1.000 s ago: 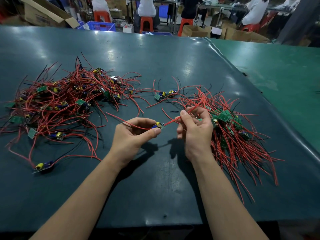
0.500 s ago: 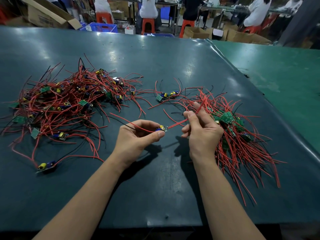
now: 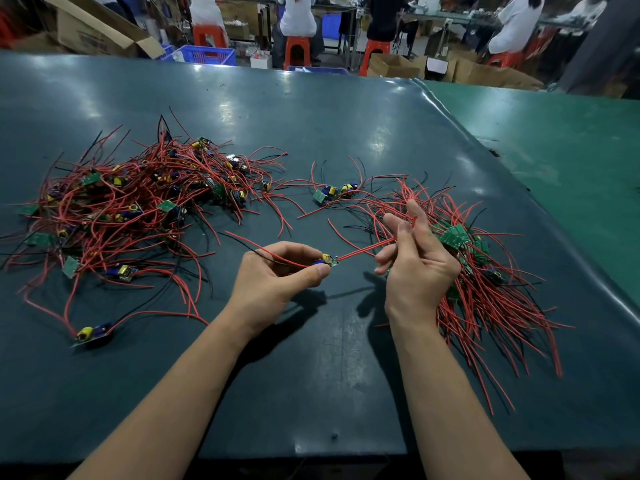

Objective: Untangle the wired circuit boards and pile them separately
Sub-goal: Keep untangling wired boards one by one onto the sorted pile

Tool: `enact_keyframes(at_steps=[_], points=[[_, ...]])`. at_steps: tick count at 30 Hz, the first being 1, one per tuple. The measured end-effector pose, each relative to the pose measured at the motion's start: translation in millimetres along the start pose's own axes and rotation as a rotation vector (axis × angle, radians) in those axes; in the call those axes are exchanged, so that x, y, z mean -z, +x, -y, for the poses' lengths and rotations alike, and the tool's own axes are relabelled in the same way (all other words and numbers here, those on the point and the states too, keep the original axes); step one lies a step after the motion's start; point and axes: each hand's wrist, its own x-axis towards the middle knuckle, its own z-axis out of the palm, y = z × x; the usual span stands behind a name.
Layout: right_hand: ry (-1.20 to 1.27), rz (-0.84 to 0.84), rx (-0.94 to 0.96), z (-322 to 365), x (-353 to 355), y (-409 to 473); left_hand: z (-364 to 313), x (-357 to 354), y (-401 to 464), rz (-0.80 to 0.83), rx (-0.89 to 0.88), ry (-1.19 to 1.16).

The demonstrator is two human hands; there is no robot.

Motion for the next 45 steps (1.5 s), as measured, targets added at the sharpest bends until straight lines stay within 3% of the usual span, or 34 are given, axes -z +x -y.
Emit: enact_keyframes(at_steps=[7, 11, 16, 24, 30, 34, 36, 42, 45], points=[[0.019, -0.112, -0.025, -2, 5, 9, 1, 0, 0, 0.007, 0.002, 0.009], [-0.007, -0.041, 0.061, -2, 5, 8, 1, 2, 1, -0.016, -0.009, -0.003], [-0.007, -0.012, -0.029, -4, 8, 12, 1, 2, 1, -0.042, -0.005, -0.029], [-0.216, -0.088, 0.136, -5, 7, 4, 1, 0, 0, -0.023, -0.012, -0.037], [0.021, 0.156, -0.244, -1, -1, 1, 4, 4, 7, -0.182, -0.061, -0.134], [-0.008, 0.531, -0.430, -3, -10, -18, 7, 6, 7, -0.109, -0.052, -0.199], [0.007, 0.613, -0.432, -5, -10, -21, 8, 7, 6, -0.058, -0.028, -0.198], [-0.021, 0.498, -0.294, -3, -7, -17, 6, 2, 5, -0.029, -0.041, -0.156], [0.023, 0.375, -0.322, -2, -8, -14, 5, 1, 4, -0.054, -0.058, -0.144]])
